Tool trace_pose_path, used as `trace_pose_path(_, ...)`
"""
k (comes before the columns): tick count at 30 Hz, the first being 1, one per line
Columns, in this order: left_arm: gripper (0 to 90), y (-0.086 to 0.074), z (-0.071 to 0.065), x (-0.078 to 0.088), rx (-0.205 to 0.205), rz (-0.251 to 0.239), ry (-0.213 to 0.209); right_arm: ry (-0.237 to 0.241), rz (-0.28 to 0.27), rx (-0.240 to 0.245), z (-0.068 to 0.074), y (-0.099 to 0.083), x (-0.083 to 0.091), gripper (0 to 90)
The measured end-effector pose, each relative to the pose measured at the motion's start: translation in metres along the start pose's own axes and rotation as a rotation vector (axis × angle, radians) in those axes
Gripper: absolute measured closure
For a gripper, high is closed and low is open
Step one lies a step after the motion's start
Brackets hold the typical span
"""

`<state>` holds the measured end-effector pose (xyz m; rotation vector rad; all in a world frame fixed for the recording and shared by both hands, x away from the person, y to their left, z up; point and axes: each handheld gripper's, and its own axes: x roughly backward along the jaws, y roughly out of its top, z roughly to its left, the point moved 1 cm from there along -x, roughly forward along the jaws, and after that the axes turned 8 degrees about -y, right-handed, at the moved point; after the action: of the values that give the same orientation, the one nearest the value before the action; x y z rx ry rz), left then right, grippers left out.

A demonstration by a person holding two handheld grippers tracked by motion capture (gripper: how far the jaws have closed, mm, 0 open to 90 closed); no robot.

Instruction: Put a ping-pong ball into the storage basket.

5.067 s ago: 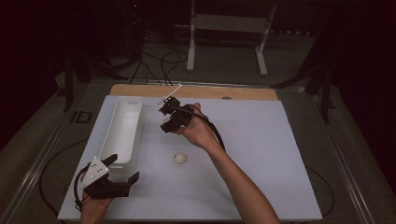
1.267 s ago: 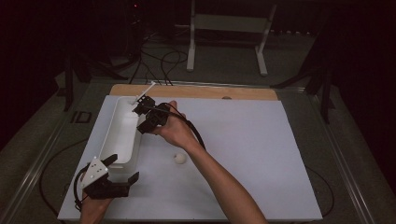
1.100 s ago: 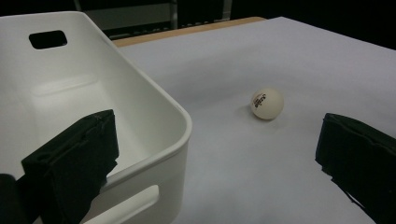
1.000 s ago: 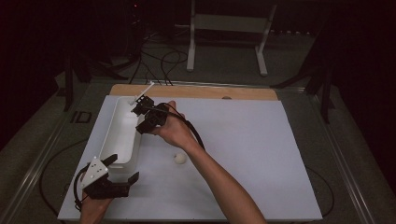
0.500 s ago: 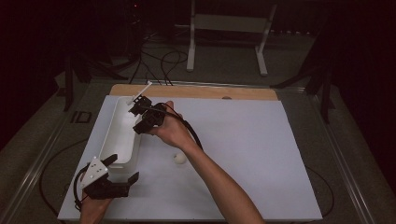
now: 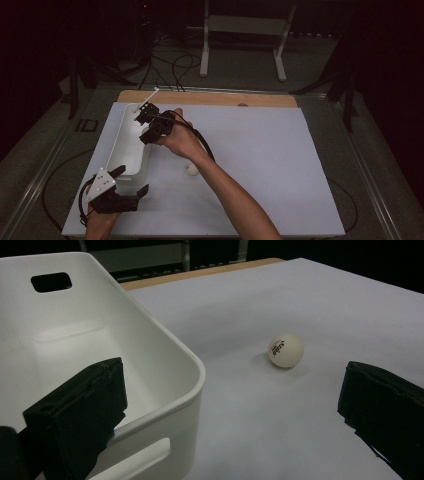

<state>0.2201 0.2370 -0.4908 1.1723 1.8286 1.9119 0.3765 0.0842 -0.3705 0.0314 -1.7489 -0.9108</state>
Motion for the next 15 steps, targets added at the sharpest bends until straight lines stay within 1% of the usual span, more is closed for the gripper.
trace_pose_path(15,0.0,0.0,0.0,0.0002,0.0,0.0,-0.001,0.002,-0.002,-0.002,0.002,0.0021,-0.003,50.3)
